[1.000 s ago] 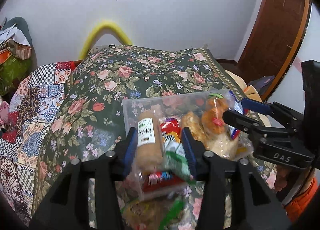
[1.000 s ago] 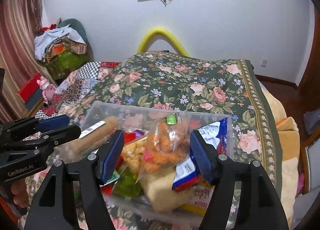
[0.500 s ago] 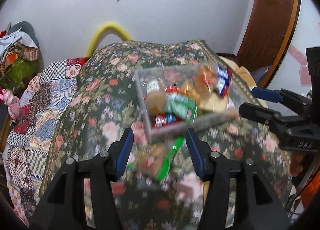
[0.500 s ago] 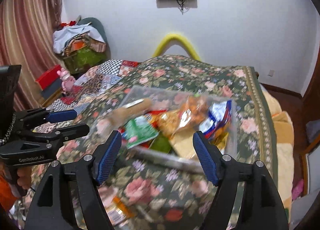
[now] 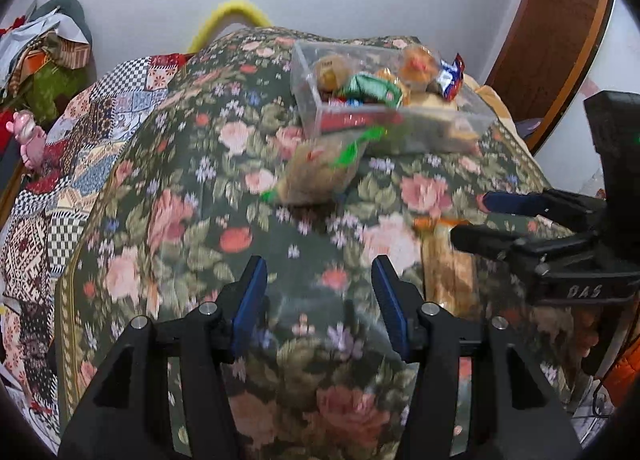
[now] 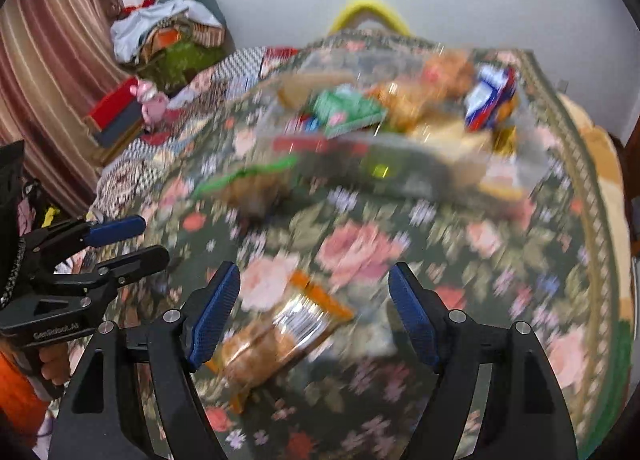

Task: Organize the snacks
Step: 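Grasp the green-edged bread bag with the left gripper while the right gripper grasps the wafer pack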

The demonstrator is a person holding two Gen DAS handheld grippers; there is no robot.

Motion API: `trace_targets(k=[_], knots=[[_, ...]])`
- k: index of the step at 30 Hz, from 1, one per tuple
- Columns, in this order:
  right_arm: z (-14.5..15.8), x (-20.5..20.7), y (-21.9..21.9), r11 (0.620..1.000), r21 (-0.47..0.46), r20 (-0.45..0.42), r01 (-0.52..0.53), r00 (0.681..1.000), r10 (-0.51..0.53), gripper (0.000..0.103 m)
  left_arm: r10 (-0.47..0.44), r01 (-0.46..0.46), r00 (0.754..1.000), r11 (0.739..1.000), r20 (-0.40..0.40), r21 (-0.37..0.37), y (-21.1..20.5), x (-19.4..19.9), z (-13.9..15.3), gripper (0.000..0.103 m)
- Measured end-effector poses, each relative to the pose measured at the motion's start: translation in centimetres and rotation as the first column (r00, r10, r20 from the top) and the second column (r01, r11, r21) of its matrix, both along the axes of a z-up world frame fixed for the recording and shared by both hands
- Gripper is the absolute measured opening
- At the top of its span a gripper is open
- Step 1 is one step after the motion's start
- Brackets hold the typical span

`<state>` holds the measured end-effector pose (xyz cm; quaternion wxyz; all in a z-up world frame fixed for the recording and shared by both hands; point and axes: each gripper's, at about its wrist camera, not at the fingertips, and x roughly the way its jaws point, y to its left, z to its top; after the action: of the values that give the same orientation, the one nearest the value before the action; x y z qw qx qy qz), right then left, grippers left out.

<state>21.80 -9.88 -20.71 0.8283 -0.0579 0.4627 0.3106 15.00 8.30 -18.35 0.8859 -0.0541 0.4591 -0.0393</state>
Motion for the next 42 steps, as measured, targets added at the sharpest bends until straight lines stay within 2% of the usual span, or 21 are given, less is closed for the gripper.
trace_targets(k=[6,12,14,20,27,33,35,36,38,40,42], knots=[[-2.4,-1.2,1.6,0.999,-0.026,-0.081,-0.021,0.996,0.019,0.074,0.004,-0.004,1.000,1.000,-0.007,-0.008,0.2,-0.7,-0.8,0.054],[-2.7,-1.3,1.0,0.999,-0.032,-0.088,-0.038,0.995,0.035,0.071,0.022,-0.022,1.000,1.000,-0.007,0.005,0.3,0.7,-1.3,0.057],[-2.7,-1.0,0.3,0.998,-0.041,-0.077,-0.042,0.996,0.039,0.057,0.033,-0.033,0.999,0.999,0.002,0.014,0.3,1.5,-1.4,0.062],[-2.4,0.1,-2.2,0.998,-0.064,-0.038,-0.010,0.999,0.007,0.032,0.024,-0.024,1.000,0.999,0.012,0.032,-0.3,4.5,-1.9,0.072],[-1.9,1.9,-4.9,0.998,-0.031,-0.016,0.062,0.998,-0.063,0.031,0.025,-0.031,0.999,0.990,0.042,0.138,-1.3,8.5,-3.2,0.073],[-1.6,3.1,-5.8,0.996,-0.003,-0.006,0.092,0.996,-0.092,0.031,-0.007,0.001,0.999,0.988,0.035,0.155,-2.0,10.8,-4.4,0.073],[-1.5,3.3,-5.5,0.995,0.001,-0.001,0.095,0.995,-0.095,0.031,-0.003,0.000,1.000,0.990,0.025,0.138,-1.9,11.4,-4.8,0.073],[-1.4,3.4,-5.6,0.995,0.006,0.000,0.096,0.995,-0.096,0.031,0.000,-0.003,1.000,0.992,0.022,0.123,-1.8,11.5,-5.0,0.072],[-1.2,3.7,-5.6,0.995,0.008,0.003,0.096,0.995,-0.096,0.031,0.008,-0.009,1.000,0.995,0.018,0.097,-1.5,11.7,-5.2,0.061],[-1.1,3.8,-5.5,0.995,0.007,0.010,0.095,0.995,-0.095,0.031,0.015,-0.018,0.999,0.995,0.030,0.102,-1.4,11.6,-5.1,0.050],[-1.0,4.0,-5.4,0.996,0.011,0.016,0.093,0.996,-0.093,0.031,0.011,-0.015,0.999,0.995,0.040,0.102,-1.2,11.4,-4.8,0.047]])
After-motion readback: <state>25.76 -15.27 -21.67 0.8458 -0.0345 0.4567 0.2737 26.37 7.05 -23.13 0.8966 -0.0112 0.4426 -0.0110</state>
